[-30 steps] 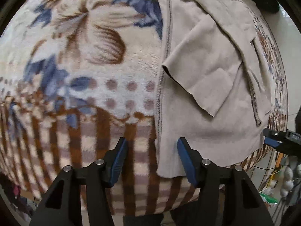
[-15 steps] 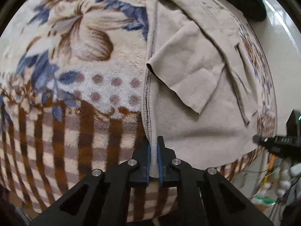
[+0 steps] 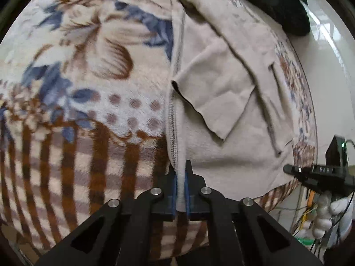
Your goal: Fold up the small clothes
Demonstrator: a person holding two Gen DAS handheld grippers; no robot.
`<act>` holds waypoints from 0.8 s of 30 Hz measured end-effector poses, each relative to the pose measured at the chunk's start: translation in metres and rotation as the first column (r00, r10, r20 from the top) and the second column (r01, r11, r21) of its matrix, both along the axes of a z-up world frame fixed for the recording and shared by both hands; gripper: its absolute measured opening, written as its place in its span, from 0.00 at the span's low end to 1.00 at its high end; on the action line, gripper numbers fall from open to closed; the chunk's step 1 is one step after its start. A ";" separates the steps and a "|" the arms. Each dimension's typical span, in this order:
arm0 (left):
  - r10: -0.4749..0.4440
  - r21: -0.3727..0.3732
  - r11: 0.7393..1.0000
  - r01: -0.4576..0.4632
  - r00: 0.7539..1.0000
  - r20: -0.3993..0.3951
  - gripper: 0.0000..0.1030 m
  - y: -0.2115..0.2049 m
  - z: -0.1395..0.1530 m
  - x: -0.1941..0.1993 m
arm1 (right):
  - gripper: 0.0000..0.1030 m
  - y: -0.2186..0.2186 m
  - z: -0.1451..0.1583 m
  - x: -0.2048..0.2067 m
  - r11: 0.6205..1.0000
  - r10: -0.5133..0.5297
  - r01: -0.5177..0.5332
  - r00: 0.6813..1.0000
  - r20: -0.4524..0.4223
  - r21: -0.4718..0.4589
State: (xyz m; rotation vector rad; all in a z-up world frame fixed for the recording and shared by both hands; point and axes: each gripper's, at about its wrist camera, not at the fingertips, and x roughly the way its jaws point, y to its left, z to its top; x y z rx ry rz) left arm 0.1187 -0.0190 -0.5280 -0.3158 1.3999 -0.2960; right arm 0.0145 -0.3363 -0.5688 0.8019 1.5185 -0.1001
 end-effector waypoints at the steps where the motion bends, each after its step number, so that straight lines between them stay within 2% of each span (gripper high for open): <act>1: 0.023 -0.013 1.000 -0.023 1.000 -0.001 0.03 0.005 0.006 0.000 | 0.05 0.001 0.010 0.000 1.000 -0.005 0.005 1.000 0.014 0.002; 8: 0.147 -0.120 0.982 -0.143 0.989 0.022 0.03 0.023 0.061 0.025 | 0.05 0.001 0.077 0.027 0.999 -0.008 0.004 0.993 0.120 0.035; 11: 0.182 -0.174 0.970 -0.171 0.982 0.051 0.03 0.020 0.086 0.056 | 0.05 -0.010 0.101 0.057 0.998 -0.015 0.005 0.985 0.173 0.055; 14: 0.208 -0.202 0.961 -0.189 0.975 0.076 0.03 0.019 0.098 0.097 | 0.05 -0.022 0.115 0.101 0.998 -0.017 0.003 0.977 0.214 0.066; 16: 0.218 -0.193 0.961 -0.197 0.971 0.096 0.03 0.012 0.096 0.128 | 0.05 -0.027 0.118 0.138 0.999 -0.003 -0.006 0.971 0.240 0.038; 19: 0.225 -0.167 0.964 -0.207 0.969 0.099 0.03 0.000 0.075 0.181 | 0.05 -0.037 0.106 0.193 1.000 -0.014 0.007 0.969 0.247 0.028; 22: 0.238 -0.143 0.963 -0.228 0.969 0.060 0.04 -0.006 0.043 0.227 | 0.05 -0.054 0.082 0.237 0.999 -0.045 0.038 0.973 0.226 0.037; 24: 0.268 -0.152 0.953 -0.263 0.963 0.015 0.07 -0.005 0.022 0.251 | 0.05 -0.068 0.062 0.265 0.996 -0.063 0.050 0.976 0.207 0.069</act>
